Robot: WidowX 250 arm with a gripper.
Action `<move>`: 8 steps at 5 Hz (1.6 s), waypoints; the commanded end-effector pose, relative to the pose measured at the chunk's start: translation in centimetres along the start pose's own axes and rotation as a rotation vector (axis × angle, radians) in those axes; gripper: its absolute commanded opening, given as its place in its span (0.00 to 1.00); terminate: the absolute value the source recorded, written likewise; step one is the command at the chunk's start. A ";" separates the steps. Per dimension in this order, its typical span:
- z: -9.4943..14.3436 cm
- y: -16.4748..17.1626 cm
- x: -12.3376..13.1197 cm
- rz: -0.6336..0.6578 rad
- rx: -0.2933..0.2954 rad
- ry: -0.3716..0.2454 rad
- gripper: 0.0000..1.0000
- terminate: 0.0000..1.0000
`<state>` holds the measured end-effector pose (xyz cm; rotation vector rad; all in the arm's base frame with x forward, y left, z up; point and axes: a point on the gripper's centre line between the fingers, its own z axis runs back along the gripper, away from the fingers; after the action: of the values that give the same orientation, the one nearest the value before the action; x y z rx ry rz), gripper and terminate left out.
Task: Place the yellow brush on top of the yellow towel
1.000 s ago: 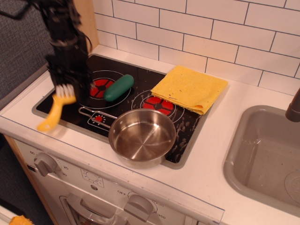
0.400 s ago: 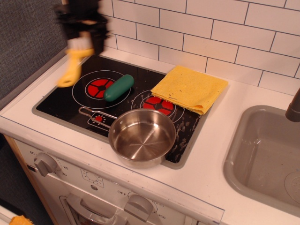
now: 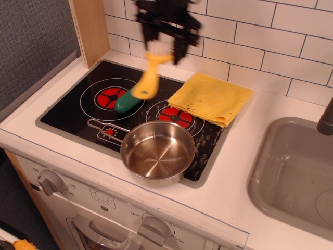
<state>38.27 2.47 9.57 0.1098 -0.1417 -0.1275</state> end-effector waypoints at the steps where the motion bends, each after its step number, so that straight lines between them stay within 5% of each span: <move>1: -1.4 -2.8 4.2 0.029 -0.032 -0.082 0.00 0.00; 2: -1.8 -3.8 5.1 -0.004 -0.060 -0.109 0.00 0.00; 3: -1.8 -3.9 5.0 -0.027 -0.088 -0.106 1.00 0.00; 6: 2.8 -1.1 0.6 0.048 -0.078 -0.052 1.00 0.00; 8: 2.6 -0.4 -0.9 0.044 -0.073 -0.034 1.00 0.00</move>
<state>36.88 2.08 9.35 0.0199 -0.1014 -0.0946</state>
